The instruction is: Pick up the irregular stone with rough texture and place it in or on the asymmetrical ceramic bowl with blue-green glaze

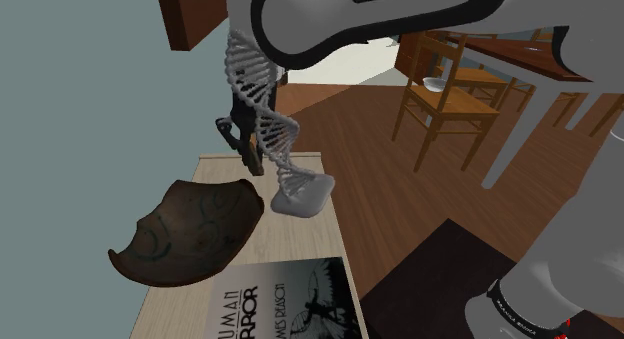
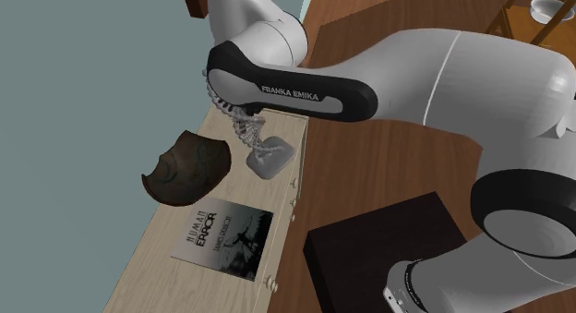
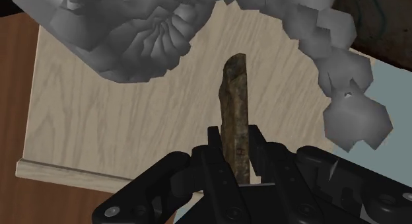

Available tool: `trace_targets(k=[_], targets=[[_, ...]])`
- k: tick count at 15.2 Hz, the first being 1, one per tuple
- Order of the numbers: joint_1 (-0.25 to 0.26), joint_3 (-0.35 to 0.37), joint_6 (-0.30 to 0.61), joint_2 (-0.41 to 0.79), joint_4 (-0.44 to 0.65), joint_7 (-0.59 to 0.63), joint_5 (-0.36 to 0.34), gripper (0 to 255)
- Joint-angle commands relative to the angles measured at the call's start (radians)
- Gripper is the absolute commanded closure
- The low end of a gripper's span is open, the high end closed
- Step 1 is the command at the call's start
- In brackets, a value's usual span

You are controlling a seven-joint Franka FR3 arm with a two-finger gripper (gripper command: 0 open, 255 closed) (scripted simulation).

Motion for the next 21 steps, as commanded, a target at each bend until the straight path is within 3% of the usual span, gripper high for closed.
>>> trace_targets(k=[1,21], targets=[[0.003,0.001,-0.029,0.002,0.031,0.003,-0.001,255],[0.036,0.010,-0.319,0.058,0.370,0.031,-0.033,255]])
